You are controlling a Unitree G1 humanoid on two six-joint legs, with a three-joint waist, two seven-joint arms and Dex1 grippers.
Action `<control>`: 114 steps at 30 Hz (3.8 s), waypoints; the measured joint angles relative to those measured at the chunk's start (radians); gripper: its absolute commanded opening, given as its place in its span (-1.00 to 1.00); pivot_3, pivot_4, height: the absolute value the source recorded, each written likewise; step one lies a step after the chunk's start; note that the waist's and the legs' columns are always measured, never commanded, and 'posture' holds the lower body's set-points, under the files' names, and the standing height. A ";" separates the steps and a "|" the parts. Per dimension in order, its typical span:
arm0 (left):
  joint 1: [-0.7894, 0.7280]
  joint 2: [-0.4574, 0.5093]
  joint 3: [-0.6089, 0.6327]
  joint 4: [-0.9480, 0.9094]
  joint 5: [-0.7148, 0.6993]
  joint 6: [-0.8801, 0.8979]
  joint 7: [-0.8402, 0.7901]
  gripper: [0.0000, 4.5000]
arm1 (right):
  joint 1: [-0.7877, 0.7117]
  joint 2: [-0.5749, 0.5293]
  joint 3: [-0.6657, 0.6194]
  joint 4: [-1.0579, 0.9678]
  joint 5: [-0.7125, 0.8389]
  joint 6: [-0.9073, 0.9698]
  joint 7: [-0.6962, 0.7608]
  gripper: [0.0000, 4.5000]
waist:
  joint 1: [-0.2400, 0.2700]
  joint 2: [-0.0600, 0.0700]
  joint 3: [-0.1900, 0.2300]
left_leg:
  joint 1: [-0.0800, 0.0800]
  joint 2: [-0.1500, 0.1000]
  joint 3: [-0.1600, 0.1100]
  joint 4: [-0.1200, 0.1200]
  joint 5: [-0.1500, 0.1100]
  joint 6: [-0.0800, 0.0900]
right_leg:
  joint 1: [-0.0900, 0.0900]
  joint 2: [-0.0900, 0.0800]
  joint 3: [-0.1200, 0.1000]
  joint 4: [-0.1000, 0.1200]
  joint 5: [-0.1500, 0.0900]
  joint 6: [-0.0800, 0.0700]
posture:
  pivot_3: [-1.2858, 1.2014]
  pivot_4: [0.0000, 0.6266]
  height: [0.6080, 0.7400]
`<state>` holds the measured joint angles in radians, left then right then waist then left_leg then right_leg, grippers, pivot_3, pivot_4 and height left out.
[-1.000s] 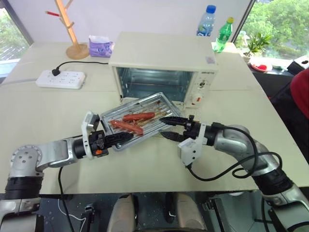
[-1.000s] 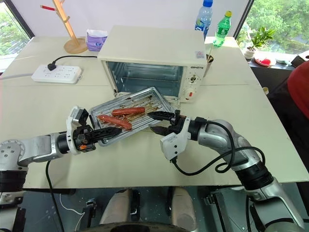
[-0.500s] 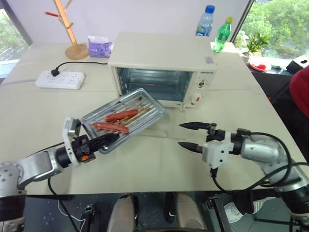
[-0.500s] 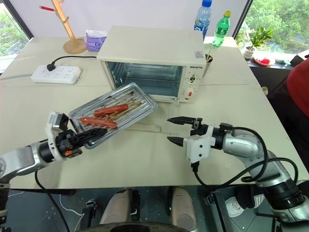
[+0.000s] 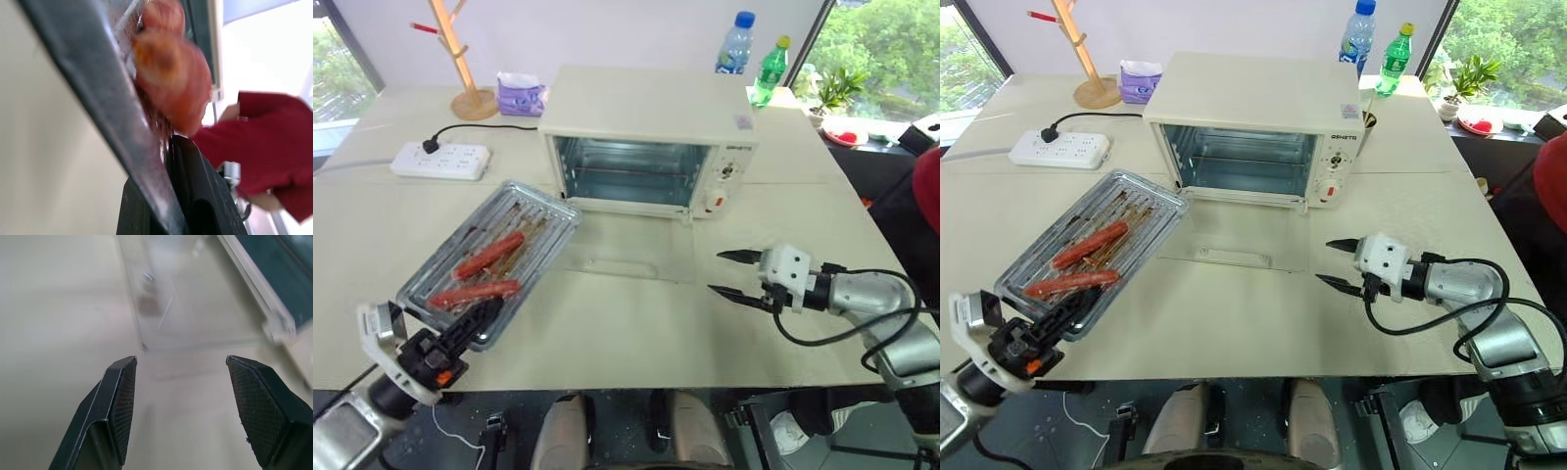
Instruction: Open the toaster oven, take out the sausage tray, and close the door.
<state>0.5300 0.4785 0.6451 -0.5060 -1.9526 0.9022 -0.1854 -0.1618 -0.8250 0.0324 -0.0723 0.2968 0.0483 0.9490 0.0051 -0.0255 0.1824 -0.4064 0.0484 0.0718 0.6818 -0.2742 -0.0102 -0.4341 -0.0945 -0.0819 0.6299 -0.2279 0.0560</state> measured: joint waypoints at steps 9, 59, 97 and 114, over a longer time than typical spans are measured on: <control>0.157 -0.101 0.000 -0.101 0.000 -0.198 0.040 -1.00 | -0.109 0.103 0.014 0.260 -0.077 -0.021 -0.013 0.32 | 0.008 0.000 0.000 | -0.001 -0.001 0.003 0.000 0.000 0.001 | 0.000 0.002 0.000 -0.001 0.000 0.000 | 0.03 -0.52 0.73; 0.125 0.231 -0.031 0.044 -0.001 0.027 -0.084 -1.00 | -0.117 0.077 -0.126 -0.302 0.330 0.625 0.077 0.98 | 0.009 0.004 0.002 | -0.003 0.003 0.002 -0.002 -0.001 0.000 | -0.006 0.003 0.000 -0.002 0.000 -0.001 | 0.03 -0.52 0.73; -1.113 0.208 -0.821 0.740 0.850 0.484 -0.759 -1.00 | 0.310 0.004 -0.465 -0.642 0.532 0.753 -0.240 0.98 | 0.014 0.004 0.003 | -0.004 0.000 0.003 -0.003 -0.001 0.001 | -0.005 0.005 0.000 -0.002 0.000 0.000 | 0.03 -0.52 0.73; -1.156 0.162 -0.761 0.800 0.994 0.519 -0.784 0.99 | 0.303 0.013 -0.460 -0.662 0.553 0.751 -0.303 1.00 | 0.007 0.004 0.003 | -0.004 0.001 0.003 -0.002 -0.001 0.001 | -0.005 0.007 0.000 0.000 0.000 0.000 | 0.03 -0.52 0.73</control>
<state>-0.6262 0.6409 -0.1156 0.2940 -0.9585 1.4210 -0.9691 0.1411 -0.8121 -0.4272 -0.7338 0.8503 0.7996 0.6463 0.0120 -0.0218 0.1854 -0.4100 0.0493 0.0743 0.6793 -0.2749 -0.0090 -0.4392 -0.0877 -0.0817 0.6295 -0.2278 0.0565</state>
